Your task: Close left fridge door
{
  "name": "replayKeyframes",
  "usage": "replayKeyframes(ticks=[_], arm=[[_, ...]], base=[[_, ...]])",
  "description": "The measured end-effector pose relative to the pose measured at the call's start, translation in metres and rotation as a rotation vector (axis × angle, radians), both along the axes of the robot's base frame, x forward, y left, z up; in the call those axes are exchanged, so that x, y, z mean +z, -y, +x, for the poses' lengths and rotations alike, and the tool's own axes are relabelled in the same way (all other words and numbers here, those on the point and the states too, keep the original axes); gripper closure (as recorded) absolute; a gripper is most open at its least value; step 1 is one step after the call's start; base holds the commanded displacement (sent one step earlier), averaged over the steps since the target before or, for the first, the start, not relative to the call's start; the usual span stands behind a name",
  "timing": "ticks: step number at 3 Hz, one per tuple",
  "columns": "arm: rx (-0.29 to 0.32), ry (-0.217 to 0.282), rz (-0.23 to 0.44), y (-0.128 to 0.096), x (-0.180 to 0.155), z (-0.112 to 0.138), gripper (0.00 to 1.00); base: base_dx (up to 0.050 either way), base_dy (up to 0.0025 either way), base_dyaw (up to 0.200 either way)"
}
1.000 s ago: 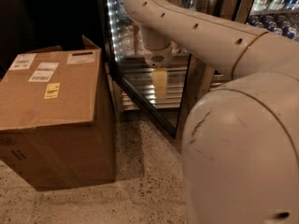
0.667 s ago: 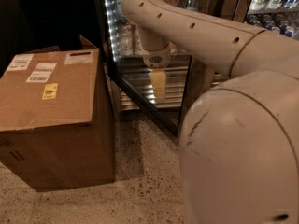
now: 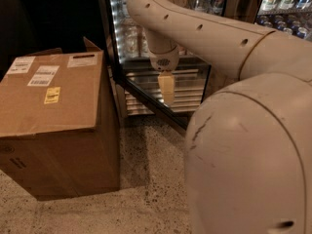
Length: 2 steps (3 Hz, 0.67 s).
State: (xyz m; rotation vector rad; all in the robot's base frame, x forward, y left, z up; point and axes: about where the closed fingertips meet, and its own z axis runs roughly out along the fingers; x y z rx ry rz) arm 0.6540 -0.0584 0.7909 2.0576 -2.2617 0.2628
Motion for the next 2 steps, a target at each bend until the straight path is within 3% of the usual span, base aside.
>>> replayKeyframes(ticks=[2], arm=[[-0.031, 0.009, -0.001, 0.0059, -0.0027, 0.0034, 0.65]], base=[[0.000, 0.00000, 0.000]])
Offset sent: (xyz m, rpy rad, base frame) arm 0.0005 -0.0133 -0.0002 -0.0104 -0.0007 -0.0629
